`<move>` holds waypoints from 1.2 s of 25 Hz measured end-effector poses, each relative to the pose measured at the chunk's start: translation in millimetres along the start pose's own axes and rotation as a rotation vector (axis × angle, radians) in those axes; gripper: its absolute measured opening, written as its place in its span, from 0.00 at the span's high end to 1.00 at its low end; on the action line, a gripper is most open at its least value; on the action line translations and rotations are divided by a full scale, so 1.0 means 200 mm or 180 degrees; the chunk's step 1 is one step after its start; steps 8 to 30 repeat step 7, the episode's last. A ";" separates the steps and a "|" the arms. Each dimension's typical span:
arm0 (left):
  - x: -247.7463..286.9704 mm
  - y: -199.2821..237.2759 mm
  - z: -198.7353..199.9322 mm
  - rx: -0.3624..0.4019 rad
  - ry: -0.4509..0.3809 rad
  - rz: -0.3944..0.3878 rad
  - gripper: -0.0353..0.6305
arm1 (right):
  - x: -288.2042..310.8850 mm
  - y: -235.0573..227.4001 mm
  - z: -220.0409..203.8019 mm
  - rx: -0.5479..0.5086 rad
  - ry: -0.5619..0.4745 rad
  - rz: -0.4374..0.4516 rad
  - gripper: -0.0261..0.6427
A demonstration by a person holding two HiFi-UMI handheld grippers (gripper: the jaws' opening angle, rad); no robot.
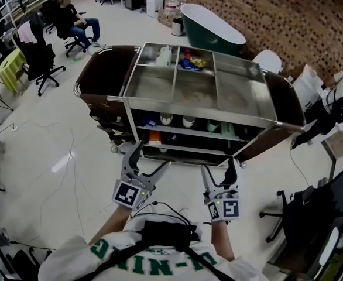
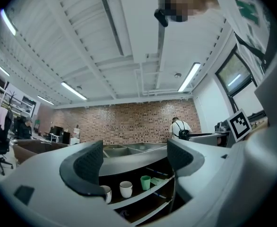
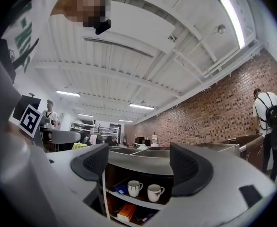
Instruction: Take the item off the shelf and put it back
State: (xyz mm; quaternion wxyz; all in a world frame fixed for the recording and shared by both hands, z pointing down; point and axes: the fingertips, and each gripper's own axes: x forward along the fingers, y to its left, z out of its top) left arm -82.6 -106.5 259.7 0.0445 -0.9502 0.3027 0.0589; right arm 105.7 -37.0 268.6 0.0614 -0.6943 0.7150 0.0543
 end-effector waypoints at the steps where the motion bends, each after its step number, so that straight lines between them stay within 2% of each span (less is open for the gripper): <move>1: -0.01 -0.01 0.01 -0.0032 0.0013 -0.0007 0.35 | -0.01 0.02 -0.01 0.0032 0.0001 -0.0003 0.33; 3: -0.03 0.00 0.02 -0.0037 0.0026 -0.0009 0.35 | -0.01 0.04 -0.01 0.0088 -0.0006 -0.0034 0.33; 7: -0.10 0.07 -0.04 0.0204 -0.0002 0.0036 0.35 | -0.02 0.05 0.01 0.0117 0.0000 -0.0089 0.33; 30: -0.10 0.07 -0.04 0.0204 -0.0002 0.0036 0.35 | -0.02 0.05 0.01 0.0117 0.0000 -0.0089 0.33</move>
